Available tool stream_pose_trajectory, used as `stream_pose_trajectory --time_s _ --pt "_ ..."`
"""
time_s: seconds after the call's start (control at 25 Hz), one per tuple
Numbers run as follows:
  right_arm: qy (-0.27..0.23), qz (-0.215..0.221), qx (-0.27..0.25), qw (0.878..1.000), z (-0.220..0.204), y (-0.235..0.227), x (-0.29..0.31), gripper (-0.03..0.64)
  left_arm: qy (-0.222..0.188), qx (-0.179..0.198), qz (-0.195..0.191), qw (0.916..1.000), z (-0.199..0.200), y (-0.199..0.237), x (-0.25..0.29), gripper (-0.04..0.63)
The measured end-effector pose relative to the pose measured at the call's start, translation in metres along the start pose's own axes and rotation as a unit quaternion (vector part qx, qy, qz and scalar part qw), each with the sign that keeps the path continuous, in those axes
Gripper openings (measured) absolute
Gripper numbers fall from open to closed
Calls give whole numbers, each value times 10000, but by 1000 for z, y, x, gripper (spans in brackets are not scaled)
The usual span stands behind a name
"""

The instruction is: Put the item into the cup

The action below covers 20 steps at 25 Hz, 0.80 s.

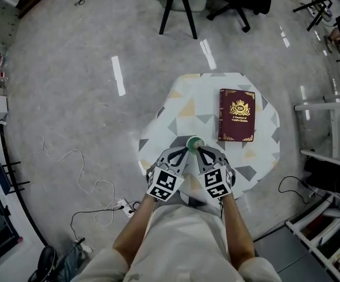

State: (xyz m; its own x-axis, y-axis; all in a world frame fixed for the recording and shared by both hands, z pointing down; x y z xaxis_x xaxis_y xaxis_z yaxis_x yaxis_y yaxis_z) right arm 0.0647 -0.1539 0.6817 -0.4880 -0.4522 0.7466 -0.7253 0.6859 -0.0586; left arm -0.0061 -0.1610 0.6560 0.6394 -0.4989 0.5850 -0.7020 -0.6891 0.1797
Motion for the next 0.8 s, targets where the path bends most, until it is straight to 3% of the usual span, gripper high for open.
stream_pose_trajectory --time_s 0.8 --pt "547 264 -139 9981 -13 7 27 5 90 4 -36 10000 -6 0 3 11"
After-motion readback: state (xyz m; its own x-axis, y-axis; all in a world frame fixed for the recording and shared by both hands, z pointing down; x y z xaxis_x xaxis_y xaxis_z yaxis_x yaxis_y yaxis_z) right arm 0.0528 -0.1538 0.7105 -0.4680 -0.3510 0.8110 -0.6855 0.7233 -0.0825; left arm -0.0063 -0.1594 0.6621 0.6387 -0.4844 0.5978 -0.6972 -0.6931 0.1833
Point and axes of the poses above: the fingertips, and each gripper's own axes: x forward along the fingers, y to its left, z out of its top, the point moved 3 cm from there along -x, backward along the fingers, and after that the axes turned 1 degree about z, right-handed, at the moved point
